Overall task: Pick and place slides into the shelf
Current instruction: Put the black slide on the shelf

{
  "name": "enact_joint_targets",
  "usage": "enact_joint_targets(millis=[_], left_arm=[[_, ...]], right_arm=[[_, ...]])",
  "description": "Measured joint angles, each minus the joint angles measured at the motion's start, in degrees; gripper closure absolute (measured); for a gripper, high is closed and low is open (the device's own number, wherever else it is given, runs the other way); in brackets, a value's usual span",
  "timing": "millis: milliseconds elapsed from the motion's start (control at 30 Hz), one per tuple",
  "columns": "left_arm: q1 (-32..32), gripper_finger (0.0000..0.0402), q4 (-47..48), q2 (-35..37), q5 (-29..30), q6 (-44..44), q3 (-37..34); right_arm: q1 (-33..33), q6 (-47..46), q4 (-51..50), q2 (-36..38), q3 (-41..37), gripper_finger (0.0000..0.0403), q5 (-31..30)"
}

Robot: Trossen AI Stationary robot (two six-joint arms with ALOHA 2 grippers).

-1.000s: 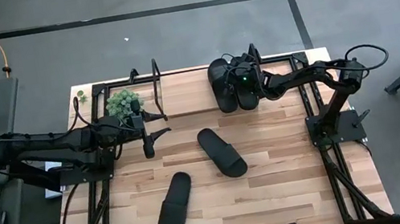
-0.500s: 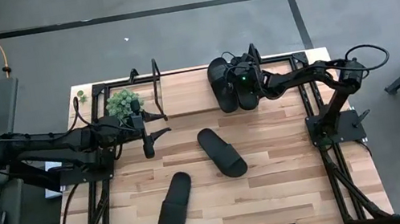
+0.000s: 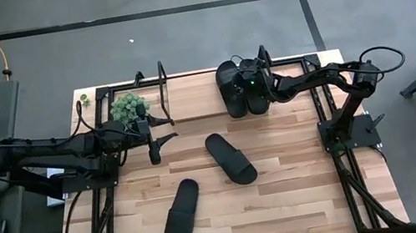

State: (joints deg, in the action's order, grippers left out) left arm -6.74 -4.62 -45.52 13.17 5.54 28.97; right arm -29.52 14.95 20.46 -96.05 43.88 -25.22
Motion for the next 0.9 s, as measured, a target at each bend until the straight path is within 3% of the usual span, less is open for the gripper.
enact_joint_targets(millis=[367, 633, 900], left_arm=[[0.0, 0.0202, 0.0, 0.0, 0.0, 0.0, 0.0], [0.0, 0.0202, 0.0, 0.0, 0.0, 0.0, 0.0], [0.0, 0.0202, 0.0, 0.0, 0.0, 0.0, 0.0]], right_arm=[[0.8, -1.9, -0.4, 0.0, 0.2, 0.0194, 1.5], [3.8, -3.9, -10.2, 0.0, 6.1, 0.0194, 2.2], [5.6, -4.4, -13.2, 0.0, 7.9, 0.0194, -2.7]])
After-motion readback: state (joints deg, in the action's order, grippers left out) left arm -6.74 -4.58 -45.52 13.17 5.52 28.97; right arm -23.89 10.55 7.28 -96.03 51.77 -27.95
